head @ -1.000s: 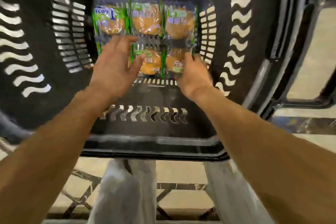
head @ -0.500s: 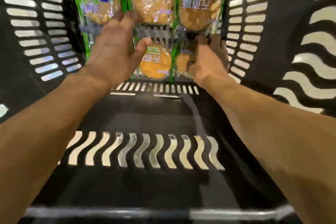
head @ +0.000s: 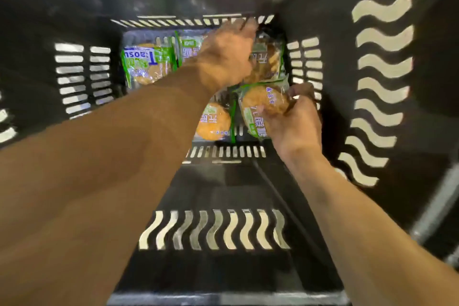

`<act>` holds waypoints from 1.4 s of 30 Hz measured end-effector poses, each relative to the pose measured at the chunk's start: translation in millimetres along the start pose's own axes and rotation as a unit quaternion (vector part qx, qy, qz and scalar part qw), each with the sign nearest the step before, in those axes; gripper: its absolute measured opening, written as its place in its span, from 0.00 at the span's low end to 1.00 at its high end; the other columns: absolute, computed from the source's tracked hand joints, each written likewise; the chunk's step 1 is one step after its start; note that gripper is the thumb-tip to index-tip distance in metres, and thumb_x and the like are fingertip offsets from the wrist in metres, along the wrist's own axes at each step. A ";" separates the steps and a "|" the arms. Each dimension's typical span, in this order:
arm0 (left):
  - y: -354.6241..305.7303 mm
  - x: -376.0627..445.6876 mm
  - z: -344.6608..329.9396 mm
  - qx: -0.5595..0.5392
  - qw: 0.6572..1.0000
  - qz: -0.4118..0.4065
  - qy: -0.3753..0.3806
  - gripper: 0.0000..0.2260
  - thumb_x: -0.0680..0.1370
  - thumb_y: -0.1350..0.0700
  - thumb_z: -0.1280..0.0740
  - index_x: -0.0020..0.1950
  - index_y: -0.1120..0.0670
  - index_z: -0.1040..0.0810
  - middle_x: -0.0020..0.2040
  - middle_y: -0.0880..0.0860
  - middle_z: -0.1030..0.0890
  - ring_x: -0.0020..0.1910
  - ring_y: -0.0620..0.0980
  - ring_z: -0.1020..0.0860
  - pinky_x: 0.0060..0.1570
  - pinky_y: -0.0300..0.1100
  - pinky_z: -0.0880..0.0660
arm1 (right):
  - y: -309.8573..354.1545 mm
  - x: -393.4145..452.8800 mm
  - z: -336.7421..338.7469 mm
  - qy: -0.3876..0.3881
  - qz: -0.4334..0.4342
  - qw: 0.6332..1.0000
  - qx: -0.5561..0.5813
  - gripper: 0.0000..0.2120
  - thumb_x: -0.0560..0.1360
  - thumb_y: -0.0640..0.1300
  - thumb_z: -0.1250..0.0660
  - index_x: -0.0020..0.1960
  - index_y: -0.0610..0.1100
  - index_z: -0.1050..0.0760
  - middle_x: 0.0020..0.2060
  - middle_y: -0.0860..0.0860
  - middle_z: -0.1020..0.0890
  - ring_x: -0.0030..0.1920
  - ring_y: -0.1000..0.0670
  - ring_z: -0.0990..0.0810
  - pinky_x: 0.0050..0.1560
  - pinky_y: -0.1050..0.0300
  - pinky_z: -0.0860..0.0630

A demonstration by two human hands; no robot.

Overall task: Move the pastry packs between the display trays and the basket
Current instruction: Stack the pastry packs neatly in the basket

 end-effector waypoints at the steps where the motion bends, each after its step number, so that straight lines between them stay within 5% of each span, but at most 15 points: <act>1: -0.4 7.0 -7.2 0.011 1.000 -0.007 0.013 0.31 0.81 0.52 0.36 0.80 0.58 0.44 0.77 0.59 0.36 0.76 0.60 0.38 0.75 0.53 0.39 | 0.6 -4.4 3.0 -0.020 -0.003 1.000 0.006 0.18 0.73 0.47 0.24 0.57 0.50 0.29 0.43 0.58 0.22 0.50 0.52 0.22 0.54 0.53 0.24; 4: 3.2 24.0 -26.7 0.045 0.999 -0.009 0.028 0.34 0.77 0.53 0.30 0.80 0.57 0.41 0.74 0.58 0.33 0.73 0.59 0.34 0.74 0.53 0.37 | 0.2 -19.0 5.1 -0.036 0.020 0.999 0.002 0.20 0.74 0.52 0.24 0.61 0.52 0.28 0.47 0.59 0.23 0.51 0.59 0.29 0.56 0.62 0.30; 8: -4.0 33.3 -32.0 0.137 0.990 0.012 0.004 0.34 0.77 0.48 0.28 0.78 0.54 0.39 0.72 0.57 0.31 0.72 0.59 0.33 0.73 0.56 0.42 | -10.3 -26.6 11.4 -0.031 0.028 0.999 0.026 0.18 0.74 0.52 0.24 0.58 0.55 0.28 0.46 0.63 0.21 0.51 0.64 0.25 0.60 0.64 0.27; 12: -4.7 17.4 -26.6 0.155 0.987 0.006 -0.027 0.26 0.76 0.50 0.28 0.71 0.58 0.30 0.66 0.59 0.28 0.67 0.61 0.30 0.70 0.55 0.39 | -12.8 -27.4 22.0 -0.047 -0.003 0.996 0.075 0.15 0.73 0.50 0.23 0.50 0.57 0.28 0.46 0.59 0.19 0.51 0.54 0.20 0.61 0.48 0.22; 15: -16.5 -5.0 -18.1 0.081 0.996 0.002 -0.043 0.21 0.77 0.62 0.32 0.70 0.58 0.29 0.66 0.59 0.30 0.61 0.63 0.27 0.55 0.52 0.30 | -2.4 -34.5 28.7 -0.044 0.039 0.996 0.064 0.15 0.73 0.49 0.23 0.54 0.54 0.25 0.48 0.57 0.18 0.52 0.53 0.18 0.59 0.46 0.20; 18: -14.4 -44.6 -2.1 -0.098 0.993 0.036 -0.056 0.18 0.77 0.61 0.32 0.65 0.53 0.30 0.59 0.55 0.24 0.56 0.59 0.23 0.49 0.48 0.27 | 14.9 -48.7 46.1 -0.026 0.079 0.991 0.102 0.13 0.73 0.46 0.23 0.53 0.52 0.24 0.43 0.57 0.16 0.45 0.56 0.16 0.52 0.46 0.18; 22: 3.8 -139.4 70.0 -0.298 0.940 0.110 -0.125 0.14 0.75 0.50 0.26 0.52 0.52 0.28 0.43 0.51 0.21 0.43 0.54 0.23 0.41 0.46 0.31 | 63.3 -89.2 96.2 -0.008 0.139 0.984 0.113 0.13 0.71 0.46 0.21 0.49 0.50 0.23 0.37 0.58 0.18 0.39 0.56 0.19 0.49 0.44 0.19; 26: 4.2 -269.9 192.2 -0.377 0.892 0.110 -0.224 0.14 0.72 0.50 0.22 0.51 0.50 0.23 0.42 0.47 0.18 0.43 0.53 0.20 0.49 0.49 0.24 | 141.4 -179.9 169.8 0.049 0.205 0.970 0.121 0.13 0.71 0.41 0.22 0.52 0.45 0.23 0.39 0.58 0.16 0.39 0.57 0.19 0.46 0.52 0.20; 29: -11.1 -387.1 303.8 -0.422 0.847 0.088 -0.311 0.13 0.72 0.53 0.21 0.48 0.44 0.24 0.44 0.41 0.17 0.45 0.37 0.19 0.51 0.39 0.23 | 213.8 -287.2 236.5 0.065 0.287 0.949 0.115 0.14 0.72 0.41 0.22 0.55 0.44 0.22 0.43 0.53 0.16 0.42 0.55 0.18 0.46 0.51 0.18; 32: -39.7 -511.2 394.2 -0.452 0.803 0.041 -0.387 0.13 0.72 0.55 0.22 0.48 0.45 0.24 0.46 0.46 0.16 0.46 0.43 0.19 0.53 0.48 0.21 | 271.5 -409.4 293.3 0.057 0.362 0.922 0.128 0.19 0.72 0.41 0.23 0.59 0.45 0.25 0.47 0.50 0.16 0.44 0.54 0.16 0.43 0.59 0.19; 34: -53.7 -570.3 430.8 -0.455 0.780 0.010 -0.431 0.15 0.72 0.56 0.22 0.52 0.45 0.24 0.48 0.46 0.16 0.47 0.45 0.19 0.53 0.49 0.21 | 297.0 -468.8 316.9 0.063 0.399 0.902 0.151 0.23 0.71 0.40 0.22 0.60 0.51 0.29 0.47 0.47 0.16 0.45 0.51 0.15 0.40 0.60 0.20; 37: -76.3 -665.6 467.5 -0.458 0.732 -0.022 -0.505 0.17 0.72 0.56 0.23 0.55 0.44 0.25 0.47 0.42 0.17 0.47 0.40 0.19 0.50 0.38 0.22 | 320.5 -557.2 343.0 0.082 0.463 0.868 0.160 0.24 0.70 0.38 0.22 0.57 0.57 0.28 0.46 0.47 0.15 0.44 0.49 0.15 0.41 0.56 0.19; 42: -94.5 -797.2 488.5 -0.462 0.665 -0.042 -0.585 0.19 0.71 0.52 0.22 0.58 0.44 0.25 0.49 0.44 0.15 0.49 0.45 0.17 0.50 0.38 0.21 | 338.9 -673.8 351.8 0.096 0.546 0.816 0.163 0.23 0.69 0.34 0.22 0.56 0.54 0.24 0.42 0.46 0.16 0.38 0.55 0.17 0.39 0.63 0.21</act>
Point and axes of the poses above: each hand's wrist, its own x-axis towards the middle knuckle, its own z-axis out of the back of the hand, y = z × x, the point moved 2 cm from there along x, towards the middle knuckle
